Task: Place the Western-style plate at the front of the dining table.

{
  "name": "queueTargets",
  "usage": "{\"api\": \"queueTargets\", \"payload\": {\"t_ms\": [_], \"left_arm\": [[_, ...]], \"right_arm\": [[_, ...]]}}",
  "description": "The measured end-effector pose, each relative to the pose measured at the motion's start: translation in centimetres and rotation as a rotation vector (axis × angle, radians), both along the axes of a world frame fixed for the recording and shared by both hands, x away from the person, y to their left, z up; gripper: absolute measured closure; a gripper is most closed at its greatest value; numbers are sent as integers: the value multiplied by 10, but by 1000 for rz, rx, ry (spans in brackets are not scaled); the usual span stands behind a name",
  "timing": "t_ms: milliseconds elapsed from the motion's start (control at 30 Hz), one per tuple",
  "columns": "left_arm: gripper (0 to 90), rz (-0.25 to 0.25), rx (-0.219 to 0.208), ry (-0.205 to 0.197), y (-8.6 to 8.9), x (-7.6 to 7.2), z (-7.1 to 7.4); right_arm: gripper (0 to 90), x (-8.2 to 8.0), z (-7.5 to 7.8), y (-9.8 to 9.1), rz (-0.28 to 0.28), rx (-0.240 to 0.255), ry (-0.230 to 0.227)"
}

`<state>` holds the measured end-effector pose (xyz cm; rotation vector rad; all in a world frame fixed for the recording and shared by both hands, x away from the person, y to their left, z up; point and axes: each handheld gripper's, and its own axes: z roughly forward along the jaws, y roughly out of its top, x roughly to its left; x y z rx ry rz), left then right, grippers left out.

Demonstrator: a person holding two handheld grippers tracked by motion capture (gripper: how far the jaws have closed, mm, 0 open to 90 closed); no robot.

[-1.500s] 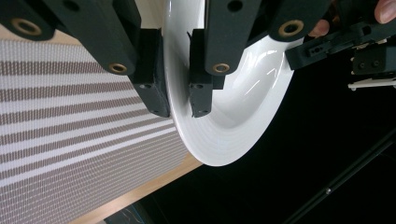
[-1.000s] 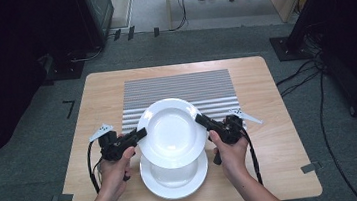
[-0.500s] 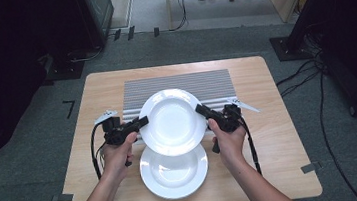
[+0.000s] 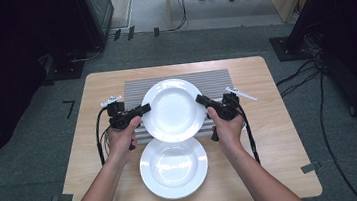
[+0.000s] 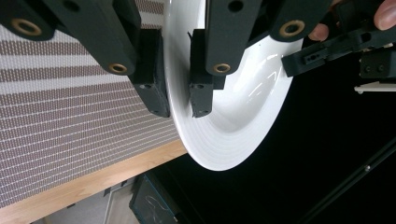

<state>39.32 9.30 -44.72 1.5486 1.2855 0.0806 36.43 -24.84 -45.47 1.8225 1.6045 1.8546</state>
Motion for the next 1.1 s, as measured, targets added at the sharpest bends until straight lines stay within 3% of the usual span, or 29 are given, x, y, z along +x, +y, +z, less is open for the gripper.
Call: {"api": "queueTargets", "payload": {"t_ms": [433, 833, 1100], "left_arm": [[717, 22, -9, 72, -13, 33, -12], [714, 59, 37, 123, -24, 65, -25], [709, 72, 46, 182, -25, 82, -42]], "right_arm": [[805, 34, -10, -8, -29, 1, 48], [804, 65, -31, -13, -60, 40, 109], [802, 82, -47, -11, -74, 24, 160]]}}
